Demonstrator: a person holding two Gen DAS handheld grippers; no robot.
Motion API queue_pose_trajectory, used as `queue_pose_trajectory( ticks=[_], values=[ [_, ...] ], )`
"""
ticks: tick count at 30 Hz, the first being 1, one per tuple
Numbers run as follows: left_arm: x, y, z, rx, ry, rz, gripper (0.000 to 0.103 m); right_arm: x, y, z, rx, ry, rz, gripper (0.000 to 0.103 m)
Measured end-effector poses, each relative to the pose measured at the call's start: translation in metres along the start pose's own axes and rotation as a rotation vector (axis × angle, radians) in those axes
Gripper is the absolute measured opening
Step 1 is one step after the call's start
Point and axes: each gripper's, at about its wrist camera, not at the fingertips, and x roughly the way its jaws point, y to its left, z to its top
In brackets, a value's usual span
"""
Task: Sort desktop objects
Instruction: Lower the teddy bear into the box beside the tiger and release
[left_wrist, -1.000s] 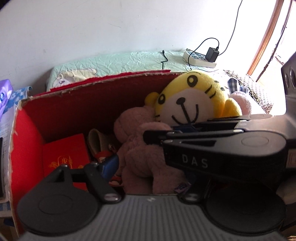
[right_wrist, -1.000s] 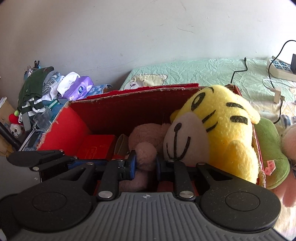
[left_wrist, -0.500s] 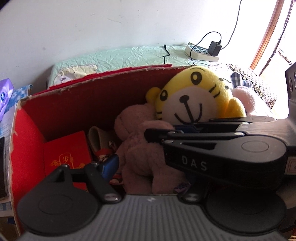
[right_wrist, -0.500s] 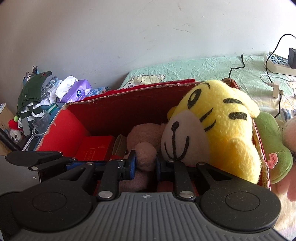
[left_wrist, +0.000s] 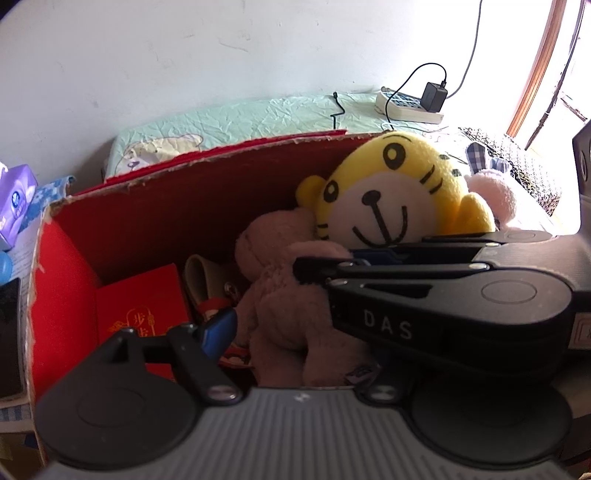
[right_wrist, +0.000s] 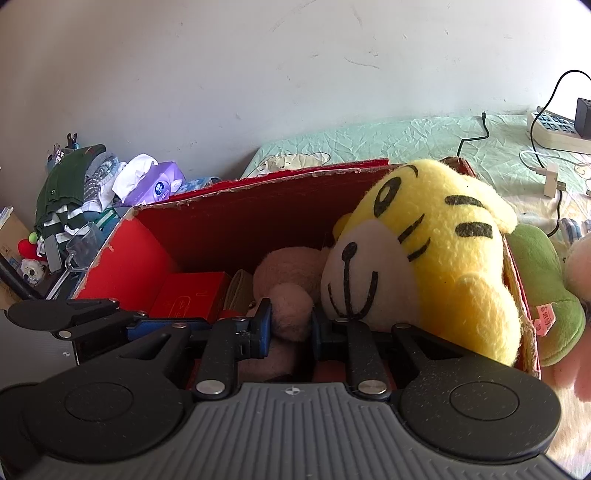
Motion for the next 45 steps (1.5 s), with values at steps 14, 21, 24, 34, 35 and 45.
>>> queue_pose_trajectory(
  ticks=[14, 21, 24, 34, 35, 45],
  values=[
    [-0.001, -0.005, -0.001, 0.030, -0.014, 0.041, 0.073, 0.000, 0.000, -0.002, -0.006, -0.024, 0.007, 0.020],
    [0.000, -0.005, -0.001, 0.041, -0.006, 0.051, 0.074, 0.000, -0.001, -0.003, -0.005, -0.026, 0.005, 0.020],
    [0.000, -0.007, -0.001, 0.040, -0.001, 0.062, 0.074, 0.001, -0.001, -0.003, -0.004, -0.031, 0.009, 0.020],
    [0.002, -0.009, 0.001, 0.056, 0.017, 0.080, 0.075, 0.001, -0.003, -0.003, -0.002, -0.040, 0.022, 0.020],
    [0.002, -0.009, 0.001, 0.057, 0.018, 0.079, 0.075, 0.001, -0.003, -0.003, -0.001, -0.041, 0.023, 0.020],
    [0.000, -0.014, -0.001, 0.060, 0.005, 0.106, 0.076, 0.000, -0.005, -0.005, 0.000, -0.053, 0.044, 0.021]
  ],
)
